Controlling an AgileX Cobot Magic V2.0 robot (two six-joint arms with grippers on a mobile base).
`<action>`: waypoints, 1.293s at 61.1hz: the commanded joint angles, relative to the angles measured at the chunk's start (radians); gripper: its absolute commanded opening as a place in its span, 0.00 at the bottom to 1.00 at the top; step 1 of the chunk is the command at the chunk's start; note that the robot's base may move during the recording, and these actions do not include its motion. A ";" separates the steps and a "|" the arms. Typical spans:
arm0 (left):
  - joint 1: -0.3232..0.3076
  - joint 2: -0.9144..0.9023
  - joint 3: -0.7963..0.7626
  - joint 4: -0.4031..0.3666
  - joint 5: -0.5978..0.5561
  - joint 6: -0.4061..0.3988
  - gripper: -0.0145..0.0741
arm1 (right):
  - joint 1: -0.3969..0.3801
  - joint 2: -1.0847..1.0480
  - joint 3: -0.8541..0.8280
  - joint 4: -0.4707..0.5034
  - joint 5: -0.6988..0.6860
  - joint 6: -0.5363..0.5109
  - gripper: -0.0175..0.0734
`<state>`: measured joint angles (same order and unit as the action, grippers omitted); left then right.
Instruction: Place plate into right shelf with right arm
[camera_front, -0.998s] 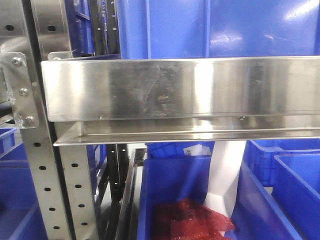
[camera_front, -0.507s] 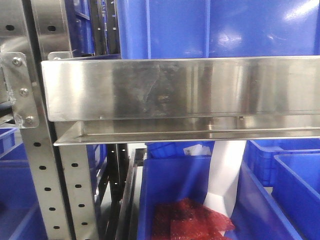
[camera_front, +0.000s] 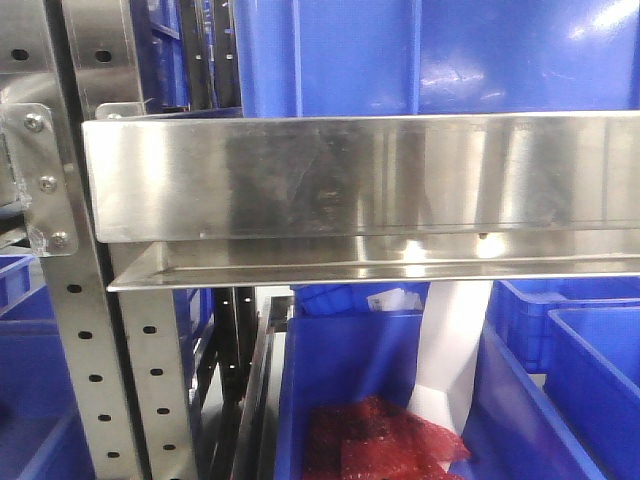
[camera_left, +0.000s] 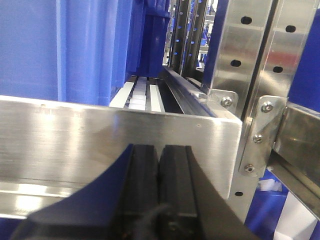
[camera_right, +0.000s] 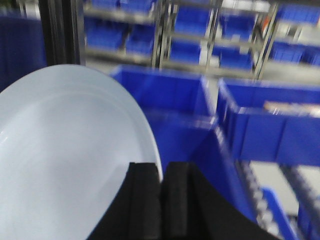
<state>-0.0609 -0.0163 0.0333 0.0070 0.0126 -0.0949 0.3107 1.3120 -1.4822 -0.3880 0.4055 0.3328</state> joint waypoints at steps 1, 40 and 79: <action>-0.007 -0.012 0.007 0.000 -0.089 -0.006 0.11 | -0.003 0.066 -0.051 -0.020 -0.086 0.002 0.25; -0.007 -0.012 0.007 0.000 -0.089 -0.006 0.11 | -0.003 0.194 -0.051 -0.018 -0.077 0.007 0.40; -0.007 -0.012 0.007 0.000 -0.089 -0.006 0.11 | 0.042 -0.113 -0.014 -0.011 0.070 0.044 0.60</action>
<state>-0.0609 -0.0163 0.0333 0.0070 0.0126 -0.0949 0.3387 1.2999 -1.4871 -0.3846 0.5036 0.3754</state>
